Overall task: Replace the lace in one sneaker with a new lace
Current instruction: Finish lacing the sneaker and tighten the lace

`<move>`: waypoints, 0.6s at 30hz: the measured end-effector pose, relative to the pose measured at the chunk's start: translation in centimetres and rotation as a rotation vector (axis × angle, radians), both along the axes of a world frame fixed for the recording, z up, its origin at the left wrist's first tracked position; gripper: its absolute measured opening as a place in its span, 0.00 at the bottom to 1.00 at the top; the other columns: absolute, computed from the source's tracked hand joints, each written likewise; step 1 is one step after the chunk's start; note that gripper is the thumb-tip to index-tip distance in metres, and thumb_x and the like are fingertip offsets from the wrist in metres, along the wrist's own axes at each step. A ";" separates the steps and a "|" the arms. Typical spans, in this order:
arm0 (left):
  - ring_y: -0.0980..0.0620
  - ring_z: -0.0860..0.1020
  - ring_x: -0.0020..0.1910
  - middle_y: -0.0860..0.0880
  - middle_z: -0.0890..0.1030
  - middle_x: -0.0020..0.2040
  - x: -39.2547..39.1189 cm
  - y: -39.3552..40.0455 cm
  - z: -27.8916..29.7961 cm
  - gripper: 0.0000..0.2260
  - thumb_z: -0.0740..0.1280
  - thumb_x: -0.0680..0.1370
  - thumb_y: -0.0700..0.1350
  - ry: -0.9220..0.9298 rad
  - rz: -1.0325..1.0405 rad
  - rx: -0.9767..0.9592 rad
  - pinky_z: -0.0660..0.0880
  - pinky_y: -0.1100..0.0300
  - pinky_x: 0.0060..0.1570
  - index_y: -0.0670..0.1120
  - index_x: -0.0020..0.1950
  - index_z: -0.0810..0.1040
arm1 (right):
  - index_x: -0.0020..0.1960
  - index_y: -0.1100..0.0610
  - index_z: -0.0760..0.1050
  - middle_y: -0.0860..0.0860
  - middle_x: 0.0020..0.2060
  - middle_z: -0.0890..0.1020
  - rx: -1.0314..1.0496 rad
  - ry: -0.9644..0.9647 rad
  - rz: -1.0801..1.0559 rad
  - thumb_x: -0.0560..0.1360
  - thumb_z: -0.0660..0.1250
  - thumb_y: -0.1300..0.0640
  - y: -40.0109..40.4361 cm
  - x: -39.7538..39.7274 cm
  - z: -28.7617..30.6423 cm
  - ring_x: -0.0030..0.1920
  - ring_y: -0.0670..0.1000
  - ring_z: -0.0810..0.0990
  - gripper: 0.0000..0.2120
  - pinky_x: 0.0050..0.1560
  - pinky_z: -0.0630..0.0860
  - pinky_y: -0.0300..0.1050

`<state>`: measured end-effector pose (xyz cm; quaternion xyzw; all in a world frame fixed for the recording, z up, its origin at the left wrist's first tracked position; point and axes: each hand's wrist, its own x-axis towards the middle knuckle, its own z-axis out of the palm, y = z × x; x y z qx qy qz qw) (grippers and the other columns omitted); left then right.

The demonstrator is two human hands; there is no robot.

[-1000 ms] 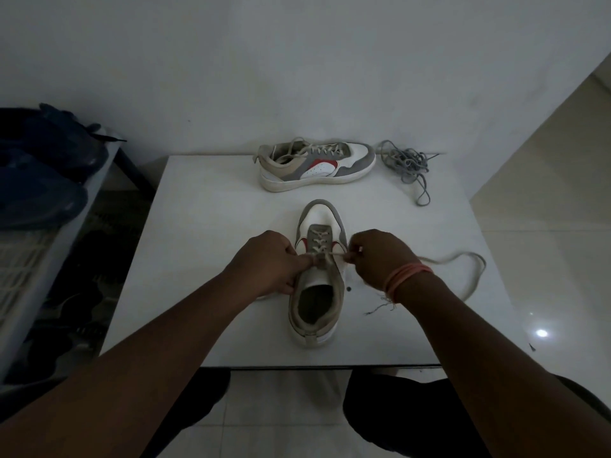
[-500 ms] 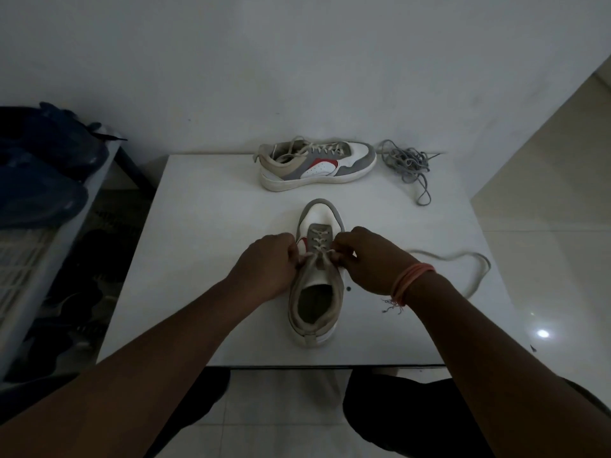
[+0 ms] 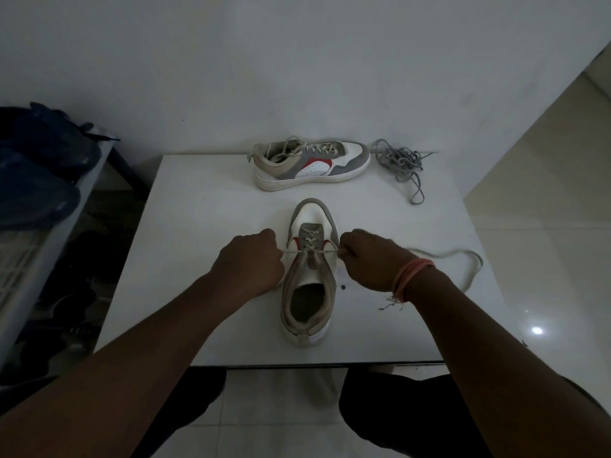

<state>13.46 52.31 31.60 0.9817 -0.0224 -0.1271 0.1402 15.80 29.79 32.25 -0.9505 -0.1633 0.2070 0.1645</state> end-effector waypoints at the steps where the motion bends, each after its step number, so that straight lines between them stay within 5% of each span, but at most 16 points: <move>1: 0.39 0.79 0.50 0.42 0.80 0.49 0.1 -0.1 0.0 0.07 0.64 0.81 0.47 0.007 0.015 0.002 0.76 0.49 0.48 0.44 0.49 0.70 | 0.48 0.58 0.75 0.54 0.45 0.80 0.125 0.095 -0.060 0.82 0.57 0.53 -0.1 0.2 0.1 0.45 0.55 0.80 0.11 0.51 0.76 0.51; 5: 0.50 0.78 0.44 0.50 0.80 0.45 0.5 -1.5 1.5 0.09 0.65 0.82 0.53 -0.241 0.048 -0.222 0.76 0.53 0.43 0.49 0.48 0.73 | 0.50 0.63 0.79 0.54 0.32 0.81 0.714 0.509 -0.358 0.84 0.59 0.55 0.0 1.1 1.5 0.34 0.52 0.78 0.14 0.43 0.76 0.46; 7: 0.54 0.80 0.43 0.52 0.81 0.44 0.2 -2.9 2.8 0.11 0.62 0.83 0.56 -0.115 0.077 -0.509 0.77 0.56 0.43 0.50 0.49 0.76 | 0.56 0.66 0.76 0.55 0.33 0.76 1.113 0.690 -0.369 0.83 0.59 0.58 0.5 1.1 2.2 0.34 0.52 0.74 0.13 0.41 0.76 0.48; 9: 0.51 0.83 0.47 0.51 0.84 0.45 -0.4 -4.2 3.7 0.18 0.58 0.82 0.63 0.098 0.165 -0.887 0.81 0.47 0.53 0.51 0.51 0.78 | 0.61 0.65 0.73 0.55 0.37 0.74 1.438 0.771 -0.273 0.84 0.55 0.60 1.1 0.9 2.4 0.35 0.51 0.74 0.12 0.43 0.77 0.47; 13: 0.44 0.84 0.53 0.49 0.83 0.50 -0.4 -4.5 4.2 0.27 0.54 0.80 0.68 0.243 0.221 -1.246 0.77 0.37 0.62 0.47 0.60 0.76 | 0.64 0.62 0.72 0.53 0.44 0.77 1.792 0.784 -0.215 0.85 0.50 0.60 1.5 0.8 2.7 0.41 0.50 0.78 0.14 0.47 0.77 0.47; 15: 0.39 0.84 0.53 0.44 0.83 0.57 -0.6 -4.5 4.1 0.31 0.57 0.78 0.68 0.377 0.151 -1.322 0.77 0.36 0.60 0.45 0.68 0.71 | 0.62 0.60 0.73 0.52 0.45 0.76 1.932 0.773 -0.245 0.85 0.49 0.59 1.3 1.0 2.9 0.41 0.49 0.77 0.16 0.46 0.77 0.45; 18: 0.45 0.83 0.44 0.44 0.85 0.48 -1.1 -4.3 4.3 0.21 0.65 0.80 0.58 0.460 -0.036 -1.123 0.81 0.48 0.52 0.43 0.63 0.76 | 0.58 0.57 0.74 0.49 0.38 0.73 1.980 0.698 -0.372 0.85 0.50 0.57 0.7 1.6 3.1 0.31 0.46 0.69 0.14 0.34 0.70 0.41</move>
